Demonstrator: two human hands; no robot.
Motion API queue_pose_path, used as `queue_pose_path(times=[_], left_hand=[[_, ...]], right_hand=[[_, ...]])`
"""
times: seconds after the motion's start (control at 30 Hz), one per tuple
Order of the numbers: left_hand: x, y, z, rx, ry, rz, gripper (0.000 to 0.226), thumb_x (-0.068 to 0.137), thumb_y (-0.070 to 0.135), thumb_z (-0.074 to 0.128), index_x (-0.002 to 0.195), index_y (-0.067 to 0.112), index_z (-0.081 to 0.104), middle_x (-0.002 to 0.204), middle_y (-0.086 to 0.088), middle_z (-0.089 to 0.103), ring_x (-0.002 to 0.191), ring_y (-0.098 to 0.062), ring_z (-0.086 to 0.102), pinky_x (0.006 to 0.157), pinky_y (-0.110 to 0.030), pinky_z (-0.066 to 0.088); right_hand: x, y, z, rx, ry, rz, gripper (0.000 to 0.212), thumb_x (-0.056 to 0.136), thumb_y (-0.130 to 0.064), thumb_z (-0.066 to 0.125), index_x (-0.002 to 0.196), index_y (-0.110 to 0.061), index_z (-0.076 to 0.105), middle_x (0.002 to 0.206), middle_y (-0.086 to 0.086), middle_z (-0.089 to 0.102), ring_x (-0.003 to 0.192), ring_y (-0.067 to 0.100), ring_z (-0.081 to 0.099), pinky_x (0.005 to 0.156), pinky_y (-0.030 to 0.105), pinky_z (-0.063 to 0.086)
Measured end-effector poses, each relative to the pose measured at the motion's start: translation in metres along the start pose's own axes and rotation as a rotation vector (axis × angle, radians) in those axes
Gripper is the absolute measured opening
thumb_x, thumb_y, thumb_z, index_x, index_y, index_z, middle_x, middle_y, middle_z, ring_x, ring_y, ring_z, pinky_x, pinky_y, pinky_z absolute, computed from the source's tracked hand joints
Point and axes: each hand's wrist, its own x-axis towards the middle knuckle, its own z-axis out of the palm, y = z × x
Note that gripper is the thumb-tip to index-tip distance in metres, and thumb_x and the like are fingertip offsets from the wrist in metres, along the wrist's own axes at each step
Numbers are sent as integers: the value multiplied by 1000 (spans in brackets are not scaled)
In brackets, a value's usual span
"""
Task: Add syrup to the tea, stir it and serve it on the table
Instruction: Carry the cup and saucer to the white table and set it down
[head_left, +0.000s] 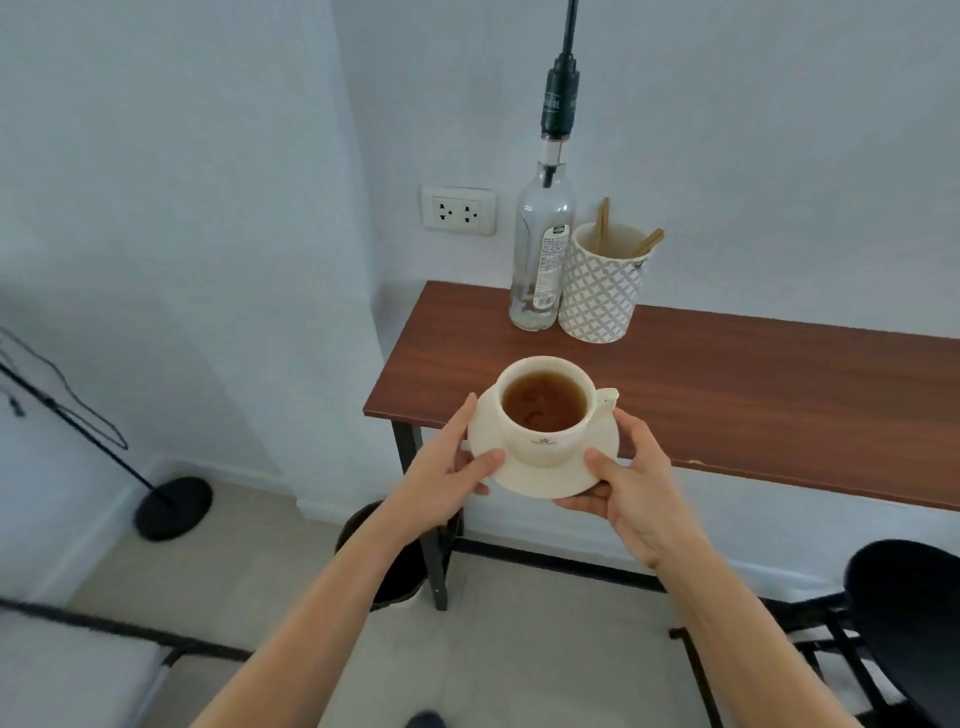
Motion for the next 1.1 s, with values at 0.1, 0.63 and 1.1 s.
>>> queue_pose_path(times=[0.1,0.63,1.1], left_hand=[[-32,4,-2,-83,132,-36,64,96,17,65,149,41,38,110,4,65,75,-9,71,61,-23,58],[-318,6,-68,-152,697,-85,51,97,3,61,137,33,51,100,2,68,77,-14,67,65,-24,57],[-650,2,-111,-155,1092,-228,55,96,-3,59,144,17,43,101,-11,61,76,-15,66,67,-27,59]], right_hand=[[-11,-4,10,-55,-121,10,44,99,5,50,120,-33,53,121,4,58,78,29,79,56,39,63],[-152,51,175,-199,-745,180,43,101,3,49,122,-35,52,120,17,63,80,31,79,56,40,63],[-398,176,335,-275,-1109,302,43,101,4,47,111,-37,55,105,15,68,68,27,79,51,37,62]])
